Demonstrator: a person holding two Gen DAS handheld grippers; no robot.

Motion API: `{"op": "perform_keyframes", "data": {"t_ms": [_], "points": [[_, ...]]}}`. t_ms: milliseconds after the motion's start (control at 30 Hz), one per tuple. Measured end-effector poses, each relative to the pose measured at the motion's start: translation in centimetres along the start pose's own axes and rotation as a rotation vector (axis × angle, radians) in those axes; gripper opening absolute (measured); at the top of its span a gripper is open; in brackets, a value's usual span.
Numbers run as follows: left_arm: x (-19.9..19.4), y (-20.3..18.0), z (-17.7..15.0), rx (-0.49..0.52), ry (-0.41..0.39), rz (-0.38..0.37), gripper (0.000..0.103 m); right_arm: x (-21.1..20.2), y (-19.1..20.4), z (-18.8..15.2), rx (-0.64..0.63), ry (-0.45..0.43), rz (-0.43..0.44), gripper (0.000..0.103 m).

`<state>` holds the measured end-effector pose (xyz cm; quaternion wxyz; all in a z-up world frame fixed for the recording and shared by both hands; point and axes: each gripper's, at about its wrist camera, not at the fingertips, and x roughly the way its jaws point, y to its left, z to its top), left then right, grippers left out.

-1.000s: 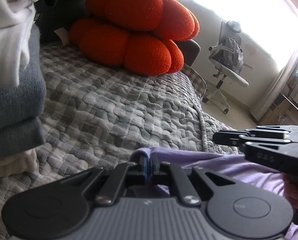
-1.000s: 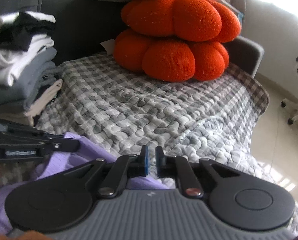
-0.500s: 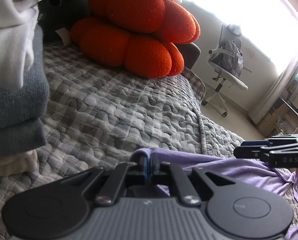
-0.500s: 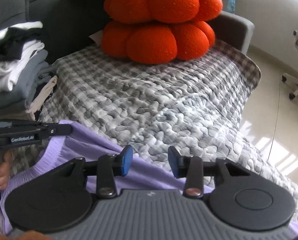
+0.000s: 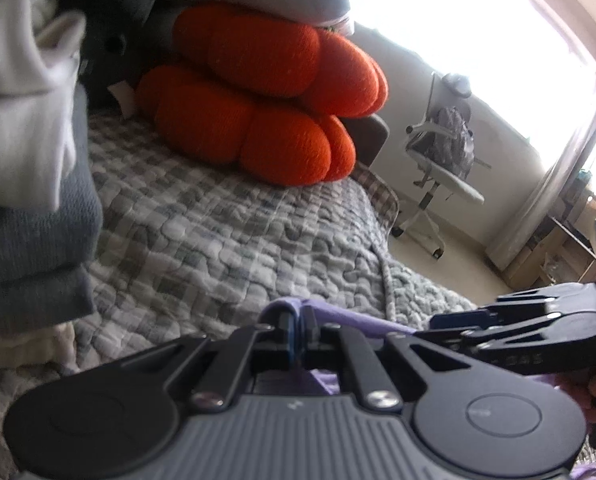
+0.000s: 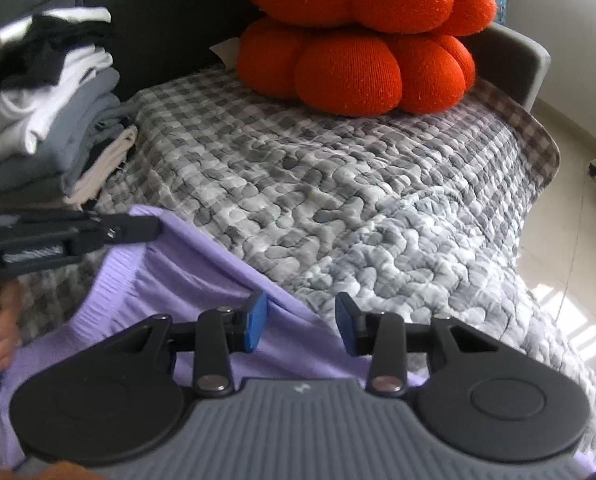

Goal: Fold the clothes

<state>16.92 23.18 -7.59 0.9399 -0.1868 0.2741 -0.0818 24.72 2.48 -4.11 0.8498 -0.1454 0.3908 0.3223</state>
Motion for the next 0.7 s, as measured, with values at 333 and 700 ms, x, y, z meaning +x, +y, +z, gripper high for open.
{"op": "perform_keyframes", "data": {"t_ms": [333, 700], "points": [[0.2, 0.0, -0.1, 0.018, -0.019, 0.050, 0.003, 0.8, 2.6, 0.8, -0.136, -0.112, -0.127, 0.001], [1.8, 0.7, -0.6, 0.001, 0.051, 0.066, 0.006, 3.6, 3.1, -0.6, -0.121, -0.160, -0.187, 0.012]]}}
